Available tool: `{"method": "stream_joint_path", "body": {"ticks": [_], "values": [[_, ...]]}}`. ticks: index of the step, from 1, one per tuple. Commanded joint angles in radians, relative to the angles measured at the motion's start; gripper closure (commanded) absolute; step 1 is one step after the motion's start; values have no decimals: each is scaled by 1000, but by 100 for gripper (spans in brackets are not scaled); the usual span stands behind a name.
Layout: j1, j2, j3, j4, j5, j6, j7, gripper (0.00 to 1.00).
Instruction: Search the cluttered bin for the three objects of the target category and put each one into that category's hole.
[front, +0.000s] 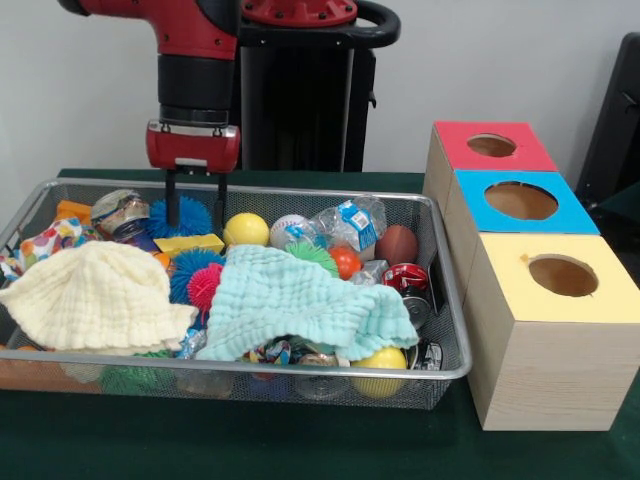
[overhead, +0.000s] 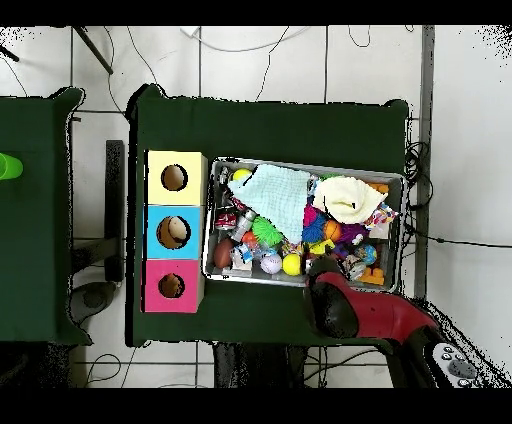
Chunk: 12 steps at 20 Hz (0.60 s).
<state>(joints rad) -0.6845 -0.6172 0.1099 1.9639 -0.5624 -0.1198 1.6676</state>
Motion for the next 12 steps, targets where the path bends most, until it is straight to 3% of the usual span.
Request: {"method": "stream_joint_path", "body": {"ticks": [1, 8, 12], "values": [[-36, 105, 30, -62, -69, -121, 113, 0], [-75, 133, 60, -73, -111, -162, 114, 0], [-211, 118, 191, -40, -202, -129, 115, 0]]}}
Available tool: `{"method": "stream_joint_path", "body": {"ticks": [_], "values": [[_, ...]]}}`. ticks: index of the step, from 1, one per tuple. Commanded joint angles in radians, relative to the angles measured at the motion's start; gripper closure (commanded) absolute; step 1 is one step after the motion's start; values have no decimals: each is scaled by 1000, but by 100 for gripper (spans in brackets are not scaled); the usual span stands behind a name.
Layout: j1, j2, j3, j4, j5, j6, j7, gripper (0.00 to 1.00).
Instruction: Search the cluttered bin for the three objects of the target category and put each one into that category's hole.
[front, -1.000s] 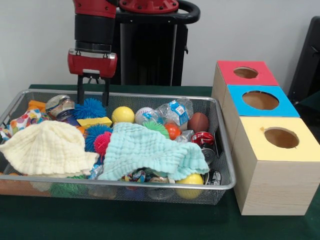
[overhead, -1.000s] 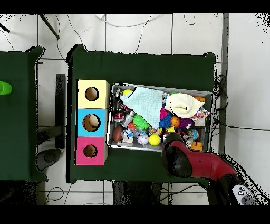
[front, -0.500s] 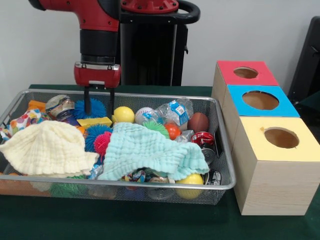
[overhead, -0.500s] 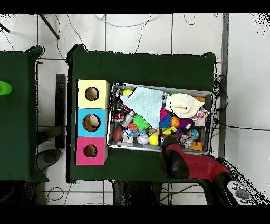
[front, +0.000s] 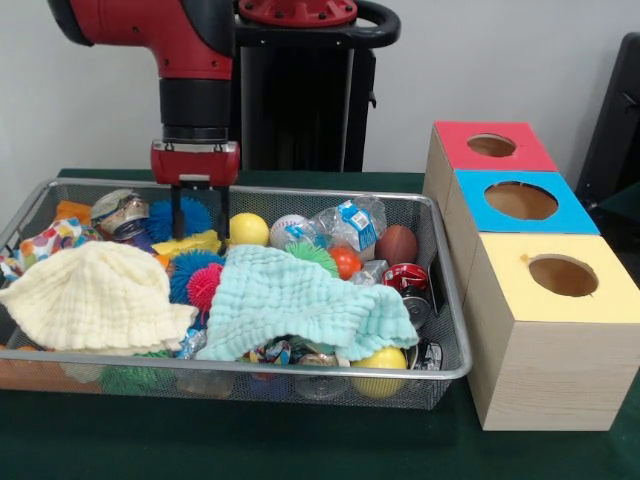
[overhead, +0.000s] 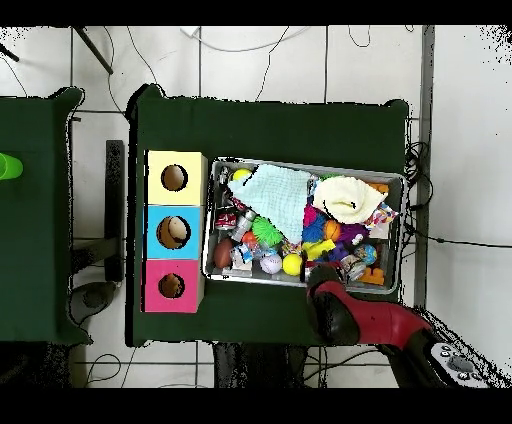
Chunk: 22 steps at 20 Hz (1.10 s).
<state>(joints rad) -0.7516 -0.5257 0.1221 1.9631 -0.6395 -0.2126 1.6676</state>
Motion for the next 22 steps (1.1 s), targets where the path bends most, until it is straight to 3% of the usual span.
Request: {"method": "stream_joint_path", "body": {"ticks": [1, 5, 10, 14, 22], "values": [[-184, 15, 221, -25, -142, -5, 110, 0], [-291, -15, 330, 7, -167, 99, 75, 0], [-338, -73, 378, 51, -148, 161, 50, 0], [-307, -115, 345, 72, -127, 168, 55, 0], [-149, -142, 182, 63, -112, 87, 108, 0]]}}
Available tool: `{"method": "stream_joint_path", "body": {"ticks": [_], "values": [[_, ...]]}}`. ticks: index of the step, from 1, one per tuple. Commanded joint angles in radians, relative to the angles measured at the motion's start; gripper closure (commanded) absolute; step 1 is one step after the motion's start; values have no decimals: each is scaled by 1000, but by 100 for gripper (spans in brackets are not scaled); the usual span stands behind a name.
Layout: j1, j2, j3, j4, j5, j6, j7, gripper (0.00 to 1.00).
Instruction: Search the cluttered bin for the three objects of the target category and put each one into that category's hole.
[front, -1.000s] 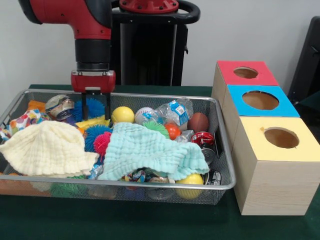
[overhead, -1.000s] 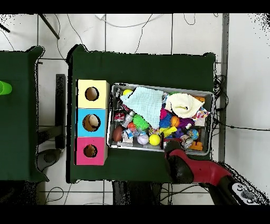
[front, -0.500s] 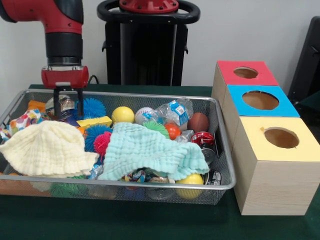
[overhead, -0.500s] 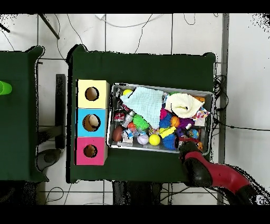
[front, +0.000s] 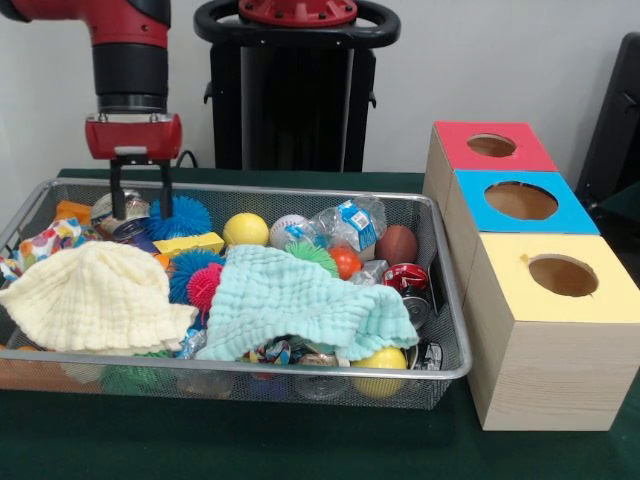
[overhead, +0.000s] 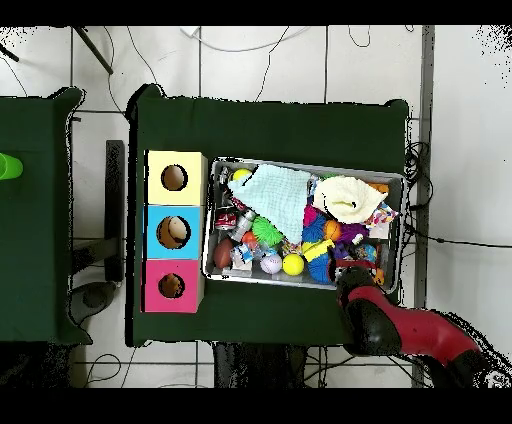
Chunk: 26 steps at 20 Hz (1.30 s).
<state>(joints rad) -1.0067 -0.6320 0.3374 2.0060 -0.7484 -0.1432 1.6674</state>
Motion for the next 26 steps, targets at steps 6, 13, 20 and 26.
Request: {"method": "stream_joint_path", "body": {"ticks": [6, 13, 20, 26], "values": [[202, -71, -120, 37, 18, -28, 138, 0], [61, -46, -27, 132, -6, -126, 210, 0], [64, -96, -65, 184, -18, -162, 170, 0], [53, -51, -85, 147, -48, -163, 122, 0]]}}
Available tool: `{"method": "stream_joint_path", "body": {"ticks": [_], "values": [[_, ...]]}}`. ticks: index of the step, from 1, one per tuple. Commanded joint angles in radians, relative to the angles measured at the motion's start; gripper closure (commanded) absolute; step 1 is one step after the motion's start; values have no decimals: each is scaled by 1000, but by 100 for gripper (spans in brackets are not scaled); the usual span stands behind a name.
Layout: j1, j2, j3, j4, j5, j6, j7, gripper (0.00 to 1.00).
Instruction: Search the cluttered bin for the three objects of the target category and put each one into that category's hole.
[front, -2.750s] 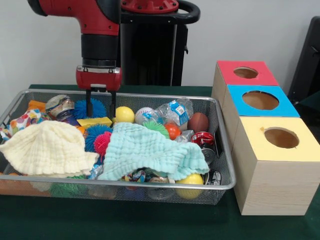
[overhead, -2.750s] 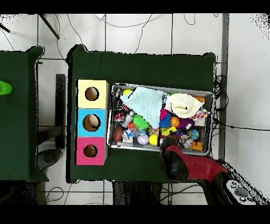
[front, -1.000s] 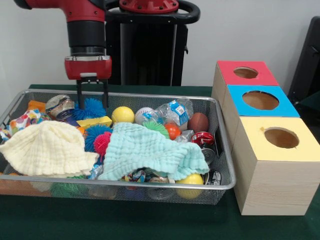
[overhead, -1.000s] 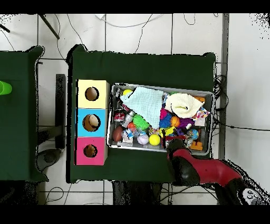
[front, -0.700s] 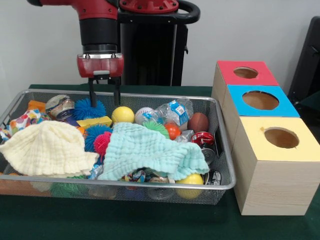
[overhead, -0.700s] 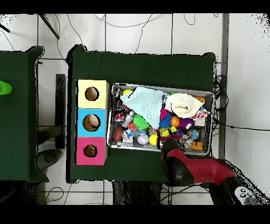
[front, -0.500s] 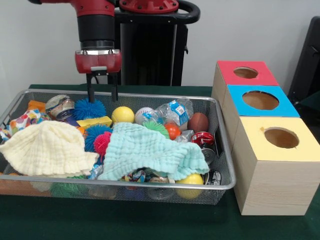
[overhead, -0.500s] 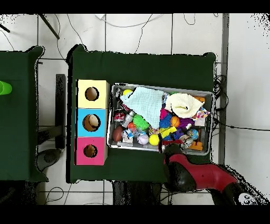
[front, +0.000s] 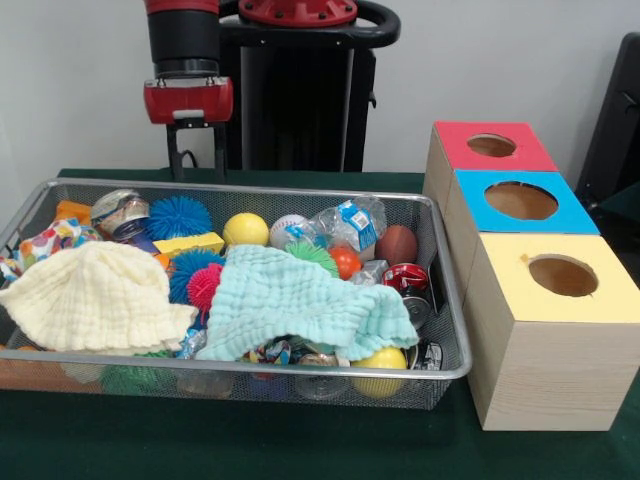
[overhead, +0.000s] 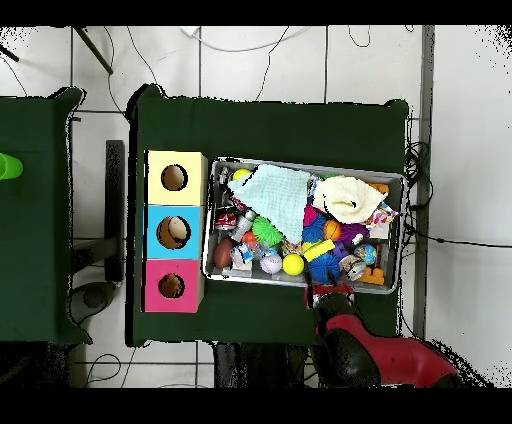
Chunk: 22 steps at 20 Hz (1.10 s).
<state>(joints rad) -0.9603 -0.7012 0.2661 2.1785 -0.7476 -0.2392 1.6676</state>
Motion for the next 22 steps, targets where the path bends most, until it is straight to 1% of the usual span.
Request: {"method": "stream_joint_path", "body": {"ticks": [1, 2, 4, 6, 8, 12, 15, 16, 18, 19, 22], "values": [[28, 26, -40, -40, -49, -71, 108, 0], [47, 38, -63, -54, -46, -80, 101, 0], [42, 61, -57, -67, -45, -84, 106, 0], [-22, 92, 18, -66, -43, -24, 131, 0], [-65, 120, 68, -79, -36, 38, 128, 0], [-71, 159, 80, -113, -1, 123, 100, 0], [-89, 167, 103, -112, 22, 164, 92, 0], [-98, 172, 113, -111, 35, 187, 89, 0], [-109, 158, 129, -98, 68, 243, 82, 0], [-110, 156, 131, -96, 75, 254, 80, 0], [-102, 152, 118, -98, 69, 244, 78, 0]]}}
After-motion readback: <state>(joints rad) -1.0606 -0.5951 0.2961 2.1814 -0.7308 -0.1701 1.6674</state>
